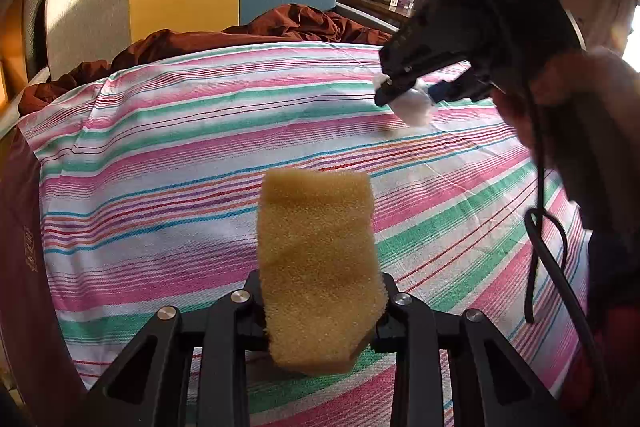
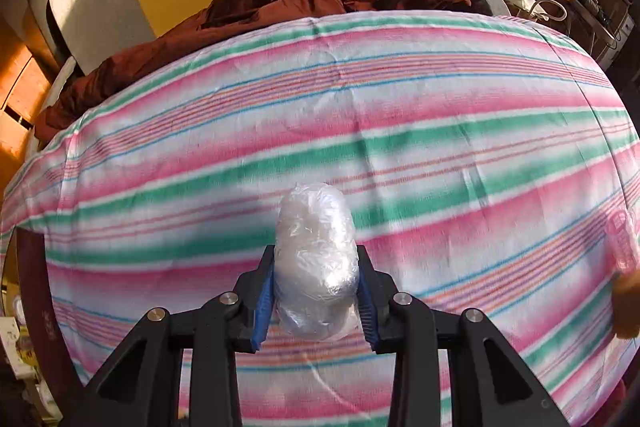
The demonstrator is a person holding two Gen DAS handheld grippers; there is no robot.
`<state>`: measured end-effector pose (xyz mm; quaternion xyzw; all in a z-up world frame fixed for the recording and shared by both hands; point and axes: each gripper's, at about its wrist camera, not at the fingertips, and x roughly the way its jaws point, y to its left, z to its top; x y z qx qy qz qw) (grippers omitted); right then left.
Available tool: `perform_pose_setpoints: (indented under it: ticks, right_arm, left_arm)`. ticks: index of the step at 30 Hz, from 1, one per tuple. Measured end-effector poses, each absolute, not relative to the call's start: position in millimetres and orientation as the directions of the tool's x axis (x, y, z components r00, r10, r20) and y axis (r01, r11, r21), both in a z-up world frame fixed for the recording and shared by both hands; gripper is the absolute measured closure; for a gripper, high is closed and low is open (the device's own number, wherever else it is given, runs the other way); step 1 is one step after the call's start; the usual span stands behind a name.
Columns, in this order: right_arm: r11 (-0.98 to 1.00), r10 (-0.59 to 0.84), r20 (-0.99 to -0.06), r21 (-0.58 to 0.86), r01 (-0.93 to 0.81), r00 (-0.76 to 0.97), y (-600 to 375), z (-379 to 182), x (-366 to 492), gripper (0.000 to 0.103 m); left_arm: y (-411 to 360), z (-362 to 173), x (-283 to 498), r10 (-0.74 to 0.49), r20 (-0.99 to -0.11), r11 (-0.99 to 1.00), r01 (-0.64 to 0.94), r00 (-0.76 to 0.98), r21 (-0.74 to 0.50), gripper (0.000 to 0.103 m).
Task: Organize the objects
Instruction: 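Carry yellow sponge block into gold tray and open left tool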
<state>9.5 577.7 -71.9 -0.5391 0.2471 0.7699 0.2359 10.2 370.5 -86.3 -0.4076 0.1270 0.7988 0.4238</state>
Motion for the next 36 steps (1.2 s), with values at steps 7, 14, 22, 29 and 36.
perform_pose_setpoints:
  ticks: [7,14,22,29,36]
  right_arm:
    - [-0.776,0.110,-0.952,0.098,-0.624,-0.287,534.0,-77.9,56.2,0.068]
    - [-0.815,0.173,-0.947,0.016,-0.579,-0.269,527.3,-79.9,45.9,0.068]
    - [-0.831,0.185,-0.944,-0.001,-0.556,-0.274,529.1,-79.7,44.1,0.068]
    - [-0.850,0.179,-0.942,-0.002,-0.526,-0.285,515.4,-78.9,35.5,0.068]
    - [-0.868,0.178,-0.940,-0.010,-0.496,-0.292,501.6,-81.1,33.2,0.068]
  left_arm:
    - [371.0,-86.5,11.9,0.570,-0.757,-0.609,-0.782,-0.318,-0.130,0.070]
    - [368.7,-86.4,14.5,0.563,-0.756,-0.612,-0.783,-0.334,-0.109,0.070]
    - [369.6,-85.0,19.8,0.536,-0.764,-0.612,-0.789,-0.359,-0.058,0.072]
    - [356.6,-79.2,24.5,0.504,-0.782,-0.630,-0.775,-0.365,-0.044,0.073]
    - [328.6,-57.0,34.2,0.513,-0.768,-0.652,-0.756,-0.383,-0.058,0.073]
